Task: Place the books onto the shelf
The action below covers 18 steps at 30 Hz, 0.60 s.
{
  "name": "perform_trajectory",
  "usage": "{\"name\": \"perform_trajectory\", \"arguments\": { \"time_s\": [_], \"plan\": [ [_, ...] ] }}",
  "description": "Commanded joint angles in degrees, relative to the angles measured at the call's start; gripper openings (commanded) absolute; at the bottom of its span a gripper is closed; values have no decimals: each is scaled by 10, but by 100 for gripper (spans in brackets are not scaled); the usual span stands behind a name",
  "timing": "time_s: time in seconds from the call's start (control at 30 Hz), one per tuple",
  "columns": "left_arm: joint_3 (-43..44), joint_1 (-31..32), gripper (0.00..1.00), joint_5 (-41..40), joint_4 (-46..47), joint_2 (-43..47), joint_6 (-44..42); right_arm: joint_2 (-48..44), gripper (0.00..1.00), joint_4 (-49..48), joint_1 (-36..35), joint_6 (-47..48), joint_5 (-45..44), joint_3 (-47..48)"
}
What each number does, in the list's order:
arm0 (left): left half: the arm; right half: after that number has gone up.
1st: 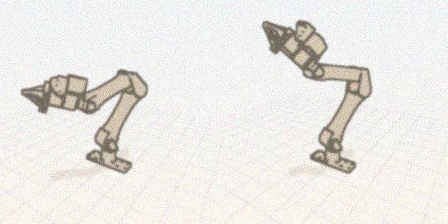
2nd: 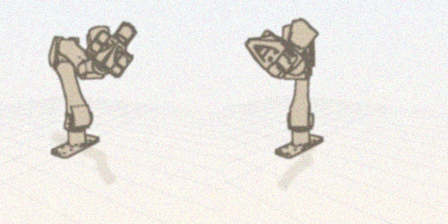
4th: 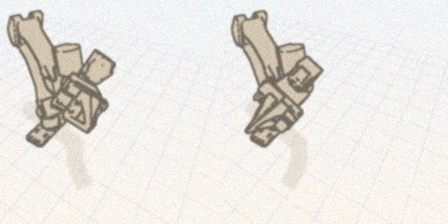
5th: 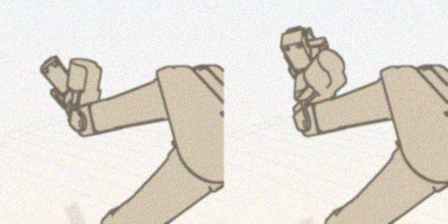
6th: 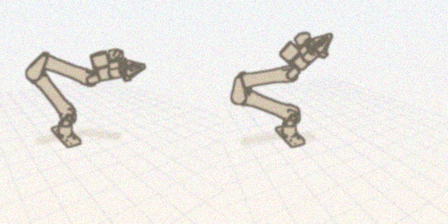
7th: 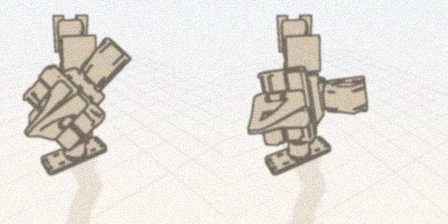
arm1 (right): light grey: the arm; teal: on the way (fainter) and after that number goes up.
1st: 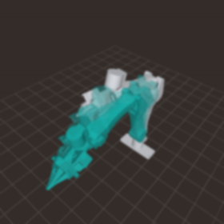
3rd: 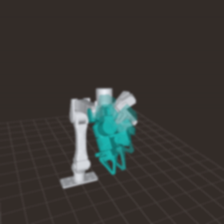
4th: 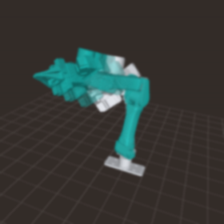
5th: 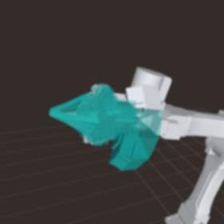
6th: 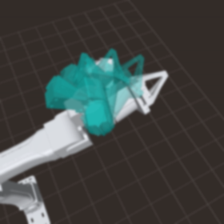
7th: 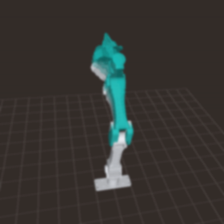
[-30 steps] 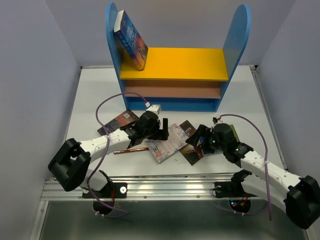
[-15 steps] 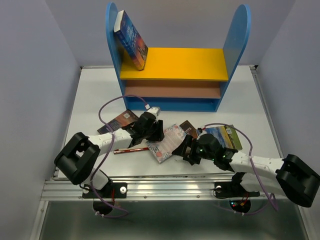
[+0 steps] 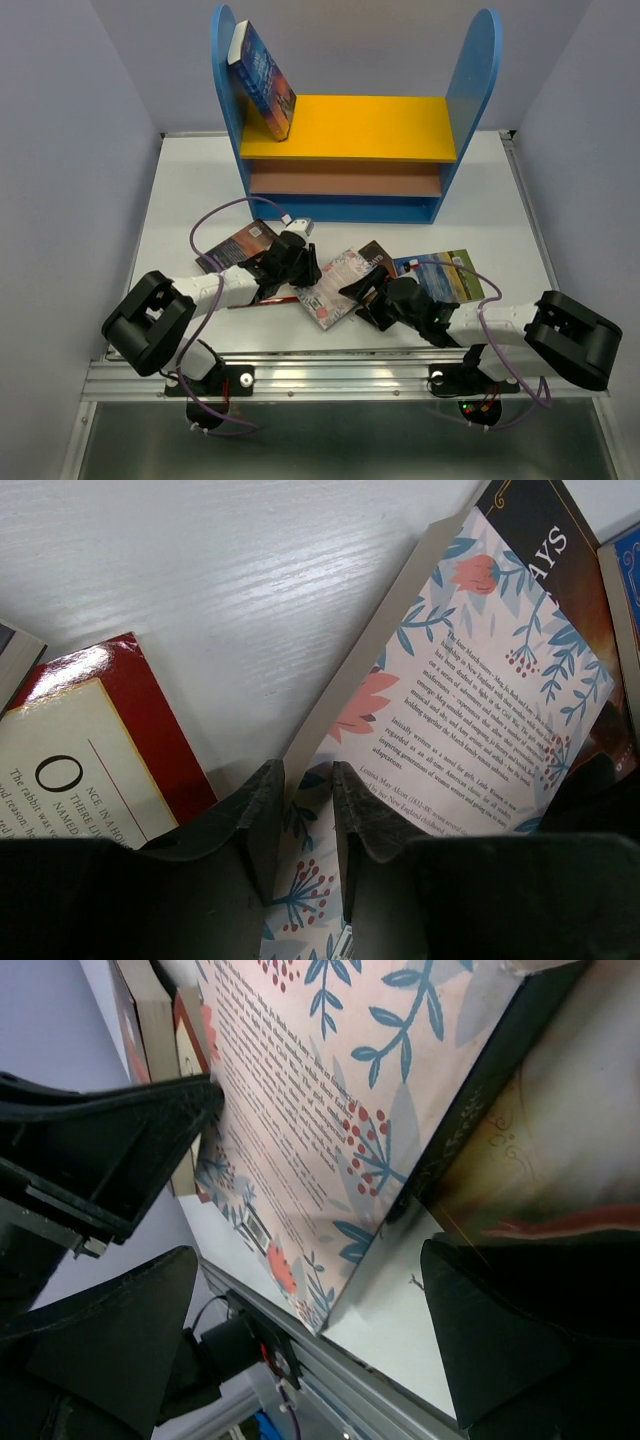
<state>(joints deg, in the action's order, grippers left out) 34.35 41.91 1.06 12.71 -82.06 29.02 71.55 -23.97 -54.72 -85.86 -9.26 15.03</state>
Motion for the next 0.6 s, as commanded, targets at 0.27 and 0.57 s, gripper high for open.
{"name": "perform_trajectory", "arguments": {
  "time_s": [0.27, 0.57],
  "plan": [
    [-50, 6, 34, 22, -59, 25, 24, 60, 94, -161, -20, 21, -108, -25],
    [-52, 6, 34, 32, -44, 23, 25, 17, 58, -268, -20, 113, -125, -43]
  ]
}}
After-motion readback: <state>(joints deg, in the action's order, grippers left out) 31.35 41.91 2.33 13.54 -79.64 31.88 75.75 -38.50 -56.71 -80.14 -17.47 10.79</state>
